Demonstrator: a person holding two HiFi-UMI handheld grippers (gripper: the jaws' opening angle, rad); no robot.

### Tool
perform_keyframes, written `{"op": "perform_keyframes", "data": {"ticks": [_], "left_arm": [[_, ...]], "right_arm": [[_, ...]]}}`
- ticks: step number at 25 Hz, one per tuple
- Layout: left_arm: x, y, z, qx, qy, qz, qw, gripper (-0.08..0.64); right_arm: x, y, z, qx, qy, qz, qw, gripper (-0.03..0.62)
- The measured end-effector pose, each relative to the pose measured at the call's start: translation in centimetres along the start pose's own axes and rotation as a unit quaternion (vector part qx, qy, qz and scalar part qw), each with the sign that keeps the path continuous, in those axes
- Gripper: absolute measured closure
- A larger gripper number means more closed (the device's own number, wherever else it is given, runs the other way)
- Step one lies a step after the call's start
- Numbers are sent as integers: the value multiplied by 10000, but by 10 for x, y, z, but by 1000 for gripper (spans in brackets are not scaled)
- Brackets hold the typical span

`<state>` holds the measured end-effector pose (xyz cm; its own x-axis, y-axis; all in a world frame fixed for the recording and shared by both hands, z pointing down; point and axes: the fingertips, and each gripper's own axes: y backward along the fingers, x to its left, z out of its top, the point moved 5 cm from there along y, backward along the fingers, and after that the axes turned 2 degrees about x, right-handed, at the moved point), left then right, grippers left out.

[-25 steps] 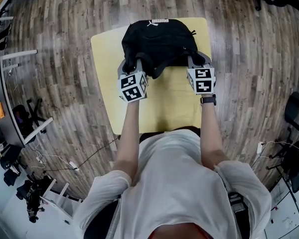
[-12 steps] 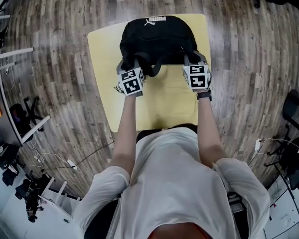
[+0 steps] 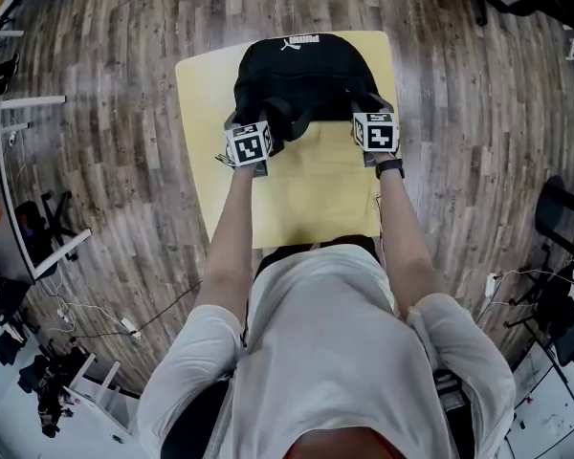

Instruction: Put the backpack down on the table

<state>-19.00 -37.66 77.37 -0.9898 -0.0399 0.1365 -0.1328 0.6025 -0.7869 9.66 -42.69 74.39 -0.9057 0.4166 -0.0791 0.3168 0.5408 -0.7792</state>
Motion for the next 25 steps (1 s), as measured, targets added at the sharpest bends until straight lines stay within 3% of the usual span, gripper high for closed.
{"op": "perform_keyframes", "data": {"ticks": [6,9,13,19,25], "left_arm": [[15,23,7,183,185,-176,9995,235],[27,46,4,-80,460,-87,9989,219],[29,83,-4,-414,548,-30,9976,216],[13,133,8,-1024,173,-62,9946,216],[-12,193,32,-1815,-191,-290,9828,216]], "right_arm": [[-9,24,0,-306,-344,-329,9984,356],[-6,48,-1,-565,-538,-436,9960,348],[14,83,0,-930,-492,-409,9936,348],[57,132,21,-1516,-120,-326,9878,348],[93,187,43,-2116,386,-531,9752,348]]}}
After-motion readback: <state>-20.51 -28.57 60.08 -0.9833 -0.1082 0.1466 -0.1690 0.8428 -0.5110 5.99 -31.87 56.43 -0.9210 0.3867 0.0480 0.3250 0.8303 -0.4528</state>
